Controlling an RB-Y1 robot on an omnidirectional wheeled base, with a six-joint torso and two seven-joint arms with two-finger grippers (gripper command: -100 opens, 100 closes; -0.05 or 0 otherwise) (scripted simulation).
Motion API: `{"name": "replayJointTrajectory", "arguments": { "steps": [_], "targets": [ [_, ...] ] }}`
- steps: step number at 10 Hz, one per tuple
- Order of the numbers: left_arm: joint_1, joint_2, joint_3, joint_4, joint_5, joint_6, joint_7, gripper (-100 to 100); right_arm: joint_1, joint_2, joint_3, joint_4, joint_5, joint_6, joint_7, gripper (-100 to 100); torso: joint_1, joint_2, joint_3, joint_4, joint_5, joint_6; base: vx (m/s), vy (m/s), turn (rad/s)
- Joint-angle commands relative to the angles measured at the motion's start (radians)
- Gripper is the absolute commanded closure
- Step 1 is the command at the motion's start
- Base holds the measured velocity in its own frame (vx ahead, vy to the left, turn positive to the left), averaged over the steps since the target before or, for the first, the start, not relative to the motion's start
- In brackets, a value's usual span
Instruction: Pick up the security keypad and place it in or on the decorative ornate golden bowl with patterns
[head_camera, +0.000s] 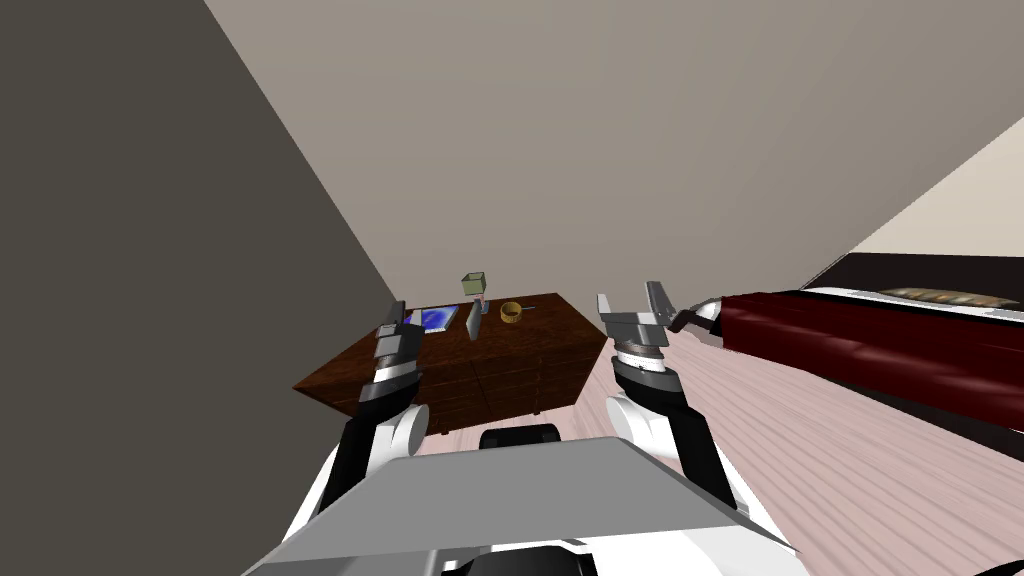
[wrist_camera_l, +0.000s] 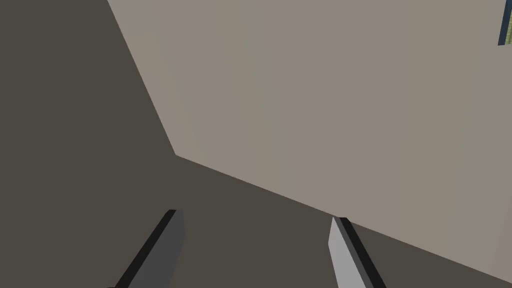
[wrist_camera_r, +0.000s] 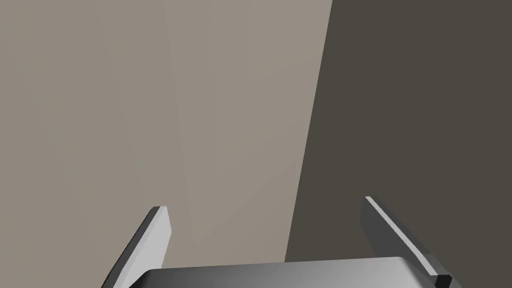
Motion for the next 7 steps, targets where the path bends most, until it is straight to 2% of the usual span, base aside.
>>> {"name": "replayJointTrajectory", "arguments": {
  "steps": [1, 4, 7],
  "targets": [
    [-0.004, 0.039, 0.001, 0.008, -0.005, 0.001, -0.006, -100, 0.0, 0.0, 0.0, 0.0, 0.0, 0.0, 0.0, 0, 0.0, 0.0, 0.0, 0.0, 0.0, 0.0, 0.0, 0.0, 0.0],
    [-0.018, 0.117, 0.004, 0.04, -0.027, 0.007, -0.028, -100, 0.0, 0.0, 0.0, 0.0, 0.0, 0.0, 0.0, 0, 0.0, -0.001, 0.0, 0.0, 0.0, 0.0, 0.008, -0.011, 0.007],
    [-0.04, 0.166, 0.008, 0.089, -0.06, 0.016, -0.062, -100, 0.0, 0.0, 0.0, 0.0, 0.0, 0.0, 0.0, 0, -0.001, -0.001, -0.001, 0.0, 0.0, 0.0, 0.013, -0.021, 0.011]
  ]
}}
